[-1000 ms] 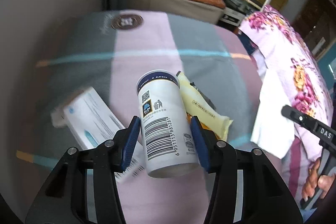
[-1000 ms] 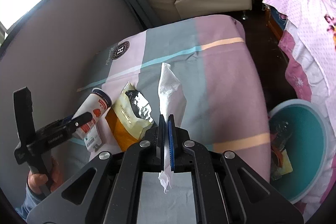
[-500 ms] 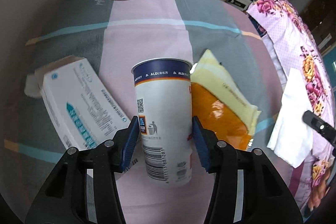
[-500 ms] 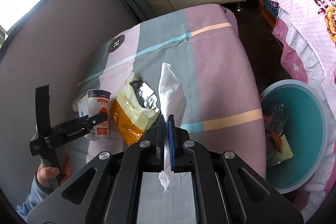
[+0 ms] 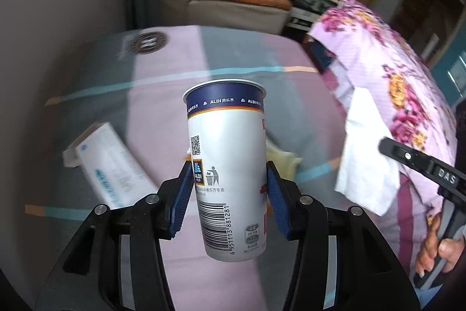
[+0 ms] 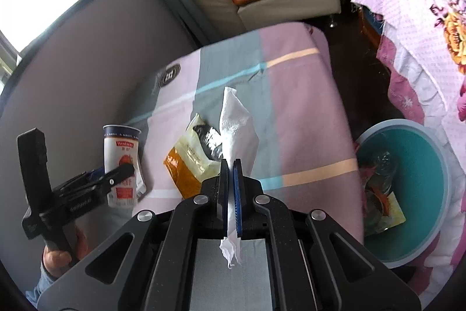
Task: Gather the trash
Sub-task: 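Carry the cup and tissue over the teal bin and release both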
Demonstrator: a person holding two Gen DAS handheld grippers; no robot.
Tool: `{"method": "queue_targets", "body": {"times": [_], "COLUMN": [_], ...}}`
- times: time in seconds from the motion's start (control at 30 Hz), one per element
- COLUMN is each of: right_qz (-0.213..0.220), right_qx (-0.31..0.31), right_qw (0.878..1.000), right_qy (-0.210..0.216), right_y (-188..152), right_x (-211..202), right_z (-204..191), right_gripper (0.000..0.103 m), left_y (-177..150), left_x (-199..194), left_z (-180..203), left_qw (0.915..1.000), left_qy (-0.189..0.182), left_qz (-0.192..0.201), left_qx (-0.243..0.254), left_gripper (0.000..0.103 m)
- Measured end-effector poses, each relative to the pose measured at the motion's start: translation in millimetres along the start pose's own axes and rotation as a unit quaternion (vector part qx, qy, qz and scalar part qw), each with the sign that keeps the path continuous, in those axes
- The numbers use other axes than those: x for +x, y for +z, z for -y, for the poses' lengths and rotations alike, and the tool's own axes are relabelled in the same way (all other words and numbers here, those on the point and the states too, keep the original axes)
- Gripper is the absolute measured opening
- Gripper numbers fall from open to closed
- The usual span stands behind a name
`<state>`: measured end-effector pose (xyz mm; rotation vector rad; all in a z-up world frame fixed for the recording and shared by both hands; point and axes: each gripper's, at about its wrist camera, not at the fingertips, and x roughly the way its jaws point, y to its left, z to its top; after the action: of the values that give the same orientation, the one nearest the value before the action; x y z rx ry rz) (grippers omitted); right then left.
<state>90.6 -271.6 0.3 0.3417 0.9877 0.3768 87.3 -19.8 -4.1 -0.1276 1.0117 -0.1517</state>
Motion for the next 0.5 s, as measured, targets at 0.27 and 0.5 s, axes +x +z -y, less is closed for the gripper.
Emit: {"method": "queue_targets", "body": {"times": [0.27,0.5], "right_qz": [0.050,0.091], "right_qx": [0.034,0.078], "right_qw": [0.998,0.991], "right_qy": [-0.025,-0.052], "right_y": [-7,-22], "right_x": [-52,-95], "right_z": [42,94], "right_gripper": [0.004,0.004], "left_y": [-1,-8], "left_x": [19,48], "left_z": [89,172], "left_qw": [0.9960,0.9858], "left_qy": [-0.048,-0.096], "left_qz": [-0.018,-0.052], "left_qx": [0.073,0.128], "left_gripper": [0.050,0.050]}}
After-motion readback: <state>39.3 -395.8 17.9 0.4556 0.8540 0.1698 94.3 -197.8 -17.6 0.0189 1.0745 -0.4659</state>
